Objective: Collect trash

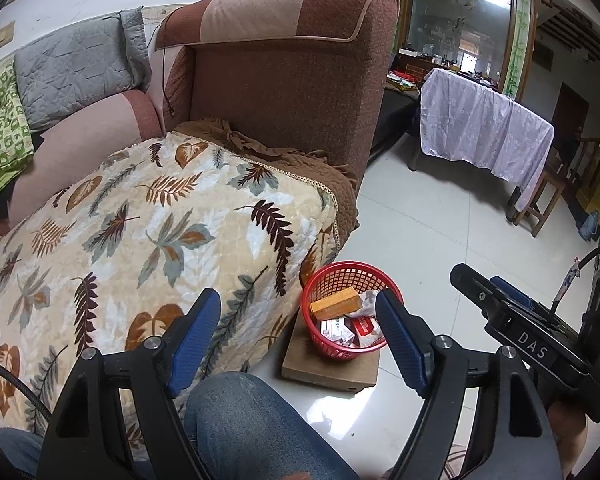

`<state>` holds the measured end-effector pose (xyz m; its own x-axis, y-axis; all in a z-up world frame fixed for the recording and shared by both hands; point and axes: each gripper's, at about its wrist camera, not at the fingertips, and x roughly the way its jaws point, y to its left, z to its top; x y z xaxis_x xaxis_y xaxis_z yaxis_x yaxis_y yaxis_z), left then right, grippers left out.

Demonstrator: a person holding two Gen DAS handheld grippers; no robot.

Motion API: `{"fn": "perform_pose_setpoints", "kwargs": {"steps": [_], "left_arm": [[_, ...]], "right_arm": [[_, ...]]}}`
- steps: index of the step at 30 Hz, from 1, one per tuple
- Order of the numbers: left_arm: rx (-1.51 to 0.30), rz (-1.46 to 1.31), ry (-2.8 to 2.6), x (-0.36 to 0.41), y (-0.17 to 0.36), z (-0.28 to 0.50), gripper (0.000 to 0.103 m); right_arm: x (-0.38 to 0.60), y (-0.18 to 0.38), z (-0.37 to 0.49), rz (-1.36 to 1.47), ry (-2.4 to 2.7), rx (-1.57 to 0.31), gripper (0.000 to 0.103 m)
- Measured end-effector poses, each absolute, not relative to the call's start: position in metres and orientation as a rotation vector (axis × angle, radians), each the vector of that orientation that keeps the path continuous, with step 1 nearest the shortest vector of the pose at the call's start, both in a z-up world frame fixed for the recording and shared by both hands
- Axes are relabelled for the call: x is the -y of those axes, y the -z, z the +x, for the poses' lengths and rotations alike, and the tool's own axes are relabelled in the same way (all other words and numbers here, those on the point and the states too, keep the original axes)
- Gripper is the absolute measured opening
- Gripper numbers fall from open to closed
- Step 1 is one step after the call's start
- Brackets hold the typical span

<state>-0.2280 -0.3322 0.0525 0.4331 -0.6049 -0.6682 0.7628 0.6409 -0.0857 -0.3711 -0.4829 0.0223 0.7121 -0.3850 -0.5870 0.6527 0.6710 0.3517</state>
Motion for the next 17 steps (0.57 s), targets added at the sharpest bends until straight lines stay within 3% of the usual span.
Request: {"fn": "perform_pose_setpoints", "kwargs": {"steps": [17], "left_arm": [[-0.770,0.190,0.898,0.326,-0.041,-0.203,0.079]], "right_arm": [[0.486,-0.009,-0.355,0.582,0.602,-0.533,0.084]]}}
